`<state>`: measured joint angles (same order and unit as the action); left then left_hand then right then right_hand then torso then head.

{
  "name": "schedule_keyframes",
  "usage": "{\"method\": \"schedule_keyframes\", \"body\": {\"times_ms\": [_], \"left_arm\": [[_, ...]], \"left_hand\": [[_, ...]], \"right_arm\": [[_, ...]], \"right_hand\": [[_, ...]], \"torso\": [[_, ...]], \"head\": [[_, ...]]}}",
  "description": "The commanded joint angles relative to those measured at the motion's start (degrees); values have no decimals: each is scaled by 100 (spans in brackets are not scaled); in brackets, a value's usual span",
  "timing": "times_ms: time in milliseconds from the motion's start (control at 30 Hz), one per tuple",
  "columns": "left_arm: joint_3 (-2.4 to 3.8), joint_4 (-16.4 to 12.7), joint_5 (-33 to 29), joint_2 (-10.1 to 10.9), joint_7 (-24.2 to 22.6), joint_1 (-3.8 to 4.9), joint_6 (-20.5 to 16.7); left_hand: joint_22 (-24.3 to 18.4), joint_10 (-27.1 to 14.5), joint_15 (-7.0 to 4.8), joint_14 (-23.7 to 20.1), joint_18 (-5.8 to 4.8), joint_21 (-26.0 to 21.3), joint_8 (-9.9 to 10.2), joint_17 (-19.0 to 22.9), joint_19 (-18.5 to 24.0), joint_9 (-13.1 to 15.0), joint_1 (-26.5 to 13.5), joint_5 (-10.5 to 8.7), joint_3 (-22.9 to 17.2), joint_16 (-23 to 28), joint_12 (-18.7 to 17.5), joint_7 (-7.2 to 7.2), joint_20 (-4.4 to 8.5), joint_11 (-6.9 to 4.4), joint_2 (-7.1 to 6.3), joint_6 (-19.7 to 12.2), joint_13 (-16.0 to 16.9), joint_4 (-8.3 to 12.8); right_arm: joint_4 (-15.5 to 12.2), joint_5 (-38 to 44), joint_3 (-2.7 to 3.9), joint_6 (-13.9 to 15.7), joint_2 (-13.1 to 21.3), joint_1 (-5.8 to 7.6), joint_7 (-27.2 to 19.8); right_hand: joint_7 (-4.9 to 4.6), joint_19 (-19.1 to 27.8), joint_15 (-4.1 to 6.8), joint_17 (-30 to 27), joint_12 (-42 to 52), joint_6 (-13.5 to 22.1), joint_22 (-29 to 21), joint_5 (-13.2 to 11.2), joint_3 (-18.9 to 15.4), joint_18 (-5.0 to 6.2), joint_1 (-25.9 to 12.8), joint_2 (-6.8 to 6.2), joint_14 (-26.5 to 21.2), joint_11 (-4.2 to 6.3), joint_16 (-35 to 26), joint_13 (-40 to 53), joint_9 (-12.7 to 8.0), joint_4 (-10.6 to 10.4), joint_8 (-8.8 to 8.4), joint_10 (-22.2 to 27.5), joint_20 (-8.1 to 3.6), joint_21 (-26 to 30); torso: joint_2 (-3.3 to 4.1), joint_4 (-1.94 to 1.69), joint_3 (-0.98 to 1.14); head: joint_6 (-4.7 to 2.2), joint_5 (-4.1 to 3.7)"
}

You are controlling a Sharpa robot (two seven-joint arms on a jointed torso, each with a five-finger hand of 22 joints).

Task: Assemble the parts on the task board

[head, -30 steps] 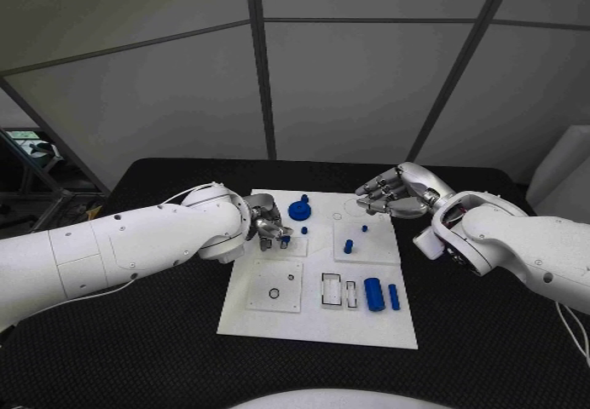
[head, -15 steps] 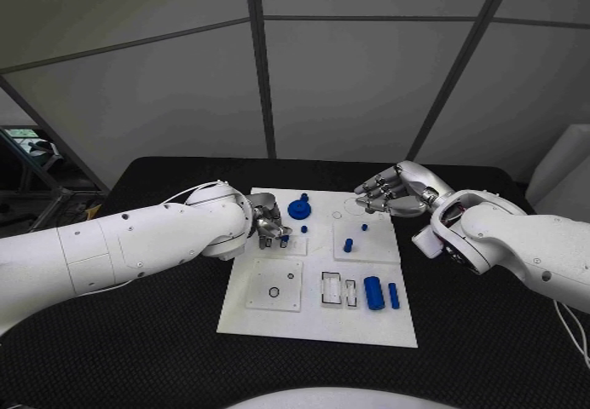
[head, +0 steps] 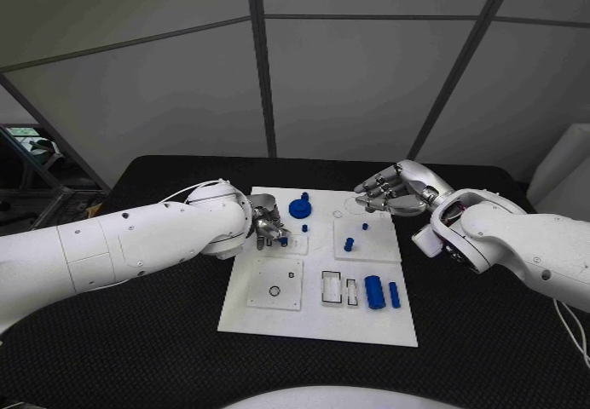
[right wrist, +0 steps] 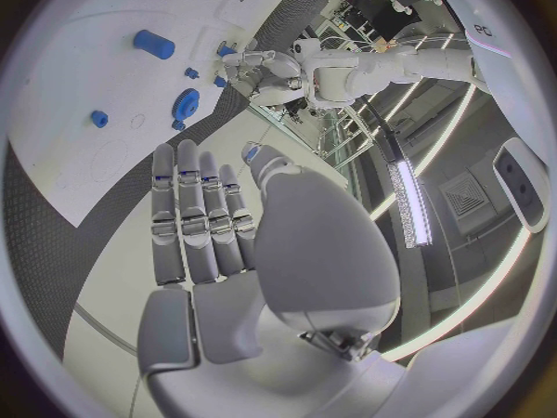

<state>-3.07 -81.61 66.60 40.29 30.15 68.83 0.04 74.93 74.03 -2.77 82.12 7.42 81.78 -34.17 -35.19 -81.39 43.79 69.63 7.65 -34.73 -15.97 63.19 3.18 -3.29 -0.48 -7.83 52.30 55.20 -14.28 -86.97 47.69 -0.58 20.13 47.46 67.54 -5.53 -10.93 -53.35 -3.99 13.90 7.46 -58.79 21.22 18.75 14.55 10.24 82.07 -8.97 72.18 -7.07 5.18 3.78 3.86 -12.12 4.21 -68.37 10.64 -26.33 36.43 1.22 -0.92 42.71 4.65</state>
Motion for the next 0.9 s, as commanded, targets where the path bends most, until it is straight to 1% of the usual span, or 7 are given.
{"method": "schedule_keyframes", "body": {"times_ms": [33, 200, 433, 533, 600, 633, 900], "left_arm": [[0, 1, 128, -6, 58, 2, 220], [0, 6, 140, -24, 60, 2, 234], [-4, 35, 144, -57, 61, 2, 233], [-8, 36, 145, -66, 62, 2, 274], [-10, 28, 145, -65, 63, 2, 309], [-11, 24, 145, -62, 63, 2, 323], [-14, -19, 145, -26, 65, 2, 421]], "left_hand": [[126, 50, -14, 46, -420, 18, -29, -9, -37, 10, -65, 33, -887, 24, 29, 11, -15, -12, -20, -32, 13, 932], [133, 54, -13, 47, -421, 22, -33, -11, -41, 15, -88, 30, -882, 25, 37, 10, -15, -11, -28, -30, 19, 941], [131, 57, -11, 52, -420, 18, -32, -19, -37, 24, -173, 14, -850, 30, 43, 7, -16, -10, -28, -28, 15, 946], [141, 67, -11, 53, -422, 22, -34, -22, -41, 28, -210, 6, -820, 33, 60, 2, -17, -13, -33, -19, 31, 954], [148, 74, -12, 54, -423, 25, -37, -25, -45, 31, -227, 2, -800, 35, 70, -3, -17, -16, -40, -12, 41, 965], [149, 77, -13, 54, -423, 26, -38, -26, -45, 32, -233, 1, -790, 35, 76, -6, -17, -18, -44, -8, 46, 971], [156, 93, -22, 58, -423, 26, -46, -35, -46, 40, -250, 15, -734, 41, 99, -32, -13, -38, -77, 25, 65, 1049]], "right_arm": [[-4, -7, 3, -14, -6, 10, -33], [-1, -7, 3, -21, -10, 10, -31], [7, -7, 3, -33, -20, 9, -30], [8, -7, 3, -43, -22, 9, -28], [9, -7, 3, -47, -23, 9, -26], [9, -7, 3, -49, -23, 9, -25], [6, -7, 3, -58, -20, 9, -20]], "right_hand": [[-21, -39, -38, -5, -27, 11, -5, 35, -12, 14, -60, 5, -14, -13, -15, -8, 0, 6, -21, 24, -3, 30], [-21, -39, -38, -5, -27, 11, -5, 35, -12, 14, -60, 5, -14, -13, -15, -8, 0, 6, -21, 24, -3, 30], [-21, -41, -39, -7, -27, 11, -9, 39, -13, 14, -67, 7, -13, -13, -19, -8, 0, 2, -20, 25, -2, 35], [-21, -41, -39, -7, -27, 11, -9, 39, -13, 14, -67, 7, -13, -13, -19, -8, 0, 2, -20, 25, -2, 35], [-21, -41, -39, -7, -27, 11, -9, 39, -13, 14, -67, 7, -13, -13, -19, -8, 0, 2, -20, 25, -2, 35], [-21, -41, -39, -7, -27, 11, -9, 39, -13, 14, -67, 7, -13, -13, -19, -8, 0, 2, -20, 25, -2, 35], [-21, -41, -39, -7, -27, 11, -9, 39, -13, 14, -68, 7, -13, -13, -20, -8, 0, 1, -20, 25, -2, 36]], "torso": [[0, 4, 1], [1, 2, -1], [0, 1, 3], [3, 1, -2], [0, 1, 1], [0, 2, -1], [-3, 0, -1]], "head": [[-5, -1], [4, -1], [5, 1], [13, -2], [15, -2], [15, -2], [26, 1]]}}
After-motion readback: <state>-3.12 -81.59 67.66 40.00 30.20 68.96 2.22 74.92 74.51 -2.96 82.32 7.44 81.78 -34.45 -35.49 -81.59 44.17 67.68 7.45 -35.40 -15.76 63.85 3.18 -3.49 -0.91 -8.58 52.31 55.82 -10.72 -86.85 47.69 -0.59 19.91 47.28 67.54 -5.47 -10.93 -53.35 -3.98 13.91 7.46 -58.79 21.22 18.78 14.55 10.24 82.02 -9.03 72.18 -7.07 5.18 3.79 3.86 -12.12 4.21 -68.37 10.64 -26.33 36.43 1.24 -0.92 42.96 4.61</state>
